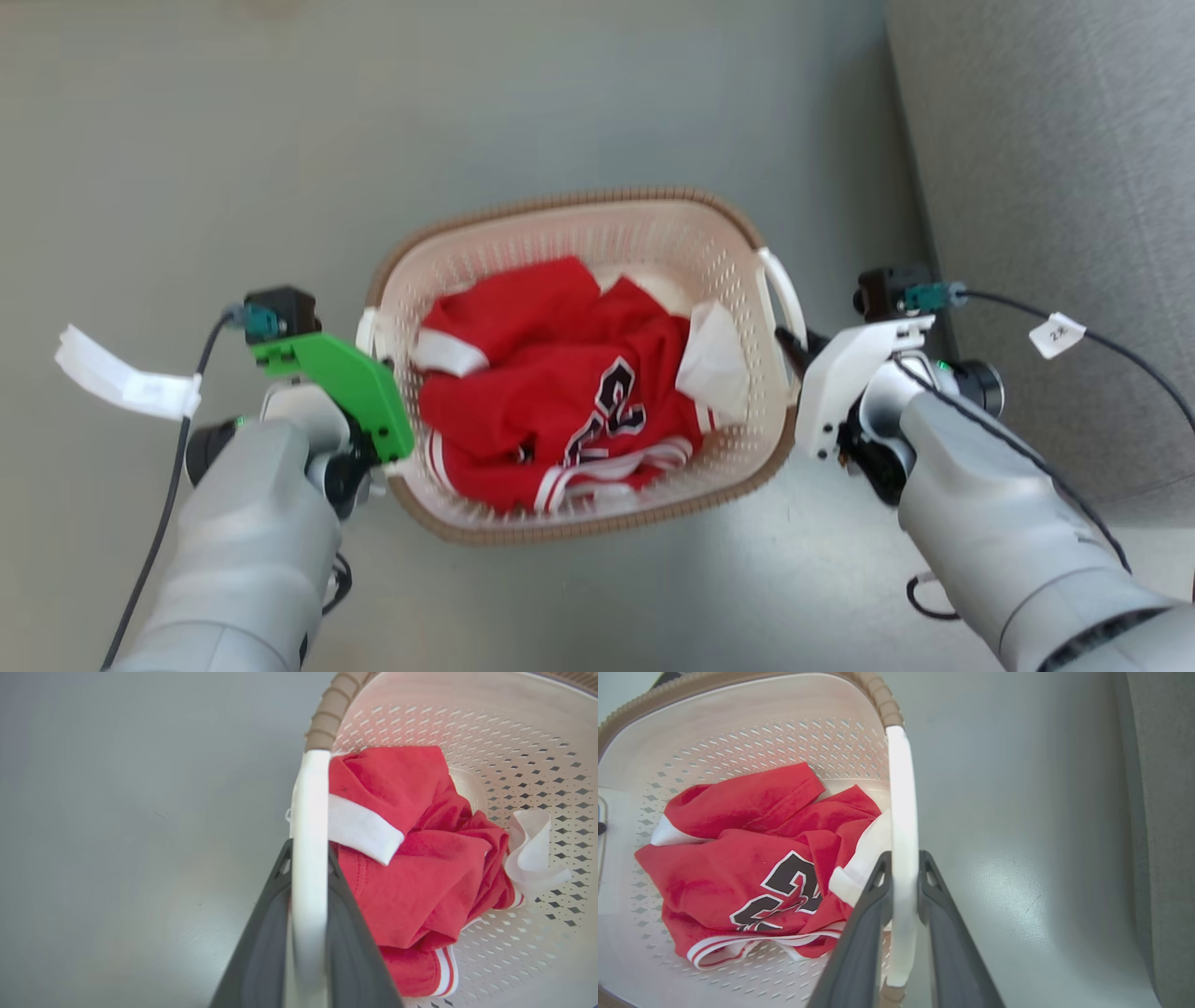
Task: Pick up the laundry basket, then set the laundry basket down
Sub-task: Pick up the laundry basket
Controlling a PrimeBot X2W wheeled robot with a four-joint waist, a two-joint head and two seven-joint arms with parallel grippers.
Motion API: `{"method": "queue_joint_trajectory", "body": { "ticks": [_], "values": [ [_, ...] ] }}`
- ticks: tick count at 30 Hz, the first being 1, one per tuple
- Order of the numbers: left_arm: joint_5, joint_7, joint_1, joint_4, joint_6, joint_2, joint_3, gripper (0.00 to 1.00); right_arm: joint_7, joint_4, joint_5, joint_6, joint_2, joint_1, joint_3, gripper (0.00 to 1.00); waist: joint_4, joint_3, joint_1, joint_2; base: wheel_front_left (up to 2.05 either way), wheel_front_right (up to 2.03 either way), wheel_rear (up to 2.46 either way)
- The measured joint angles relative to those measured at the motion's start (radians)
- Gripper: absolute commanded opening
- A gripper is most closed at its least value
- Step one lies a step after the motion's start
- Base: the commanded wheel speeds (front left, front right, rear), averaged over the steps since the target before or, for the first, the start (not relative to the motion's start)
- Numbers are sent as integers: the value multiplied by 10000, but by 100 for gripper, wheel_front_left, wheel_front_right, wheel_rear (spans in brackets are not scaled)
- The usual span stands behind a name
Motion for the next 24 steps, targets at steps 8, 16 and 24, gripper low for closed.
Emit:
{"method": "queue_joint_trajectory", "body": {
  "ticks": [8,16,24],
  "values": [
    [-443,485,686,90,0,50,-33,0,606,-410,803,-15,-88,757,646,0,-67,-1163,0,0,0,0,0],
    [-631,796,1238,230,0,63,-46,0,1091,-535,1323,-25,-100,1357,1068,0,-145,-2062,0,0,0,0,0],
    [-953,1275,1893,301,2,77,-73,0,1626,-566,1712,-27,-109,1914,1432,0,-274,-3091,0,0,0,0,0]
  ]
}}
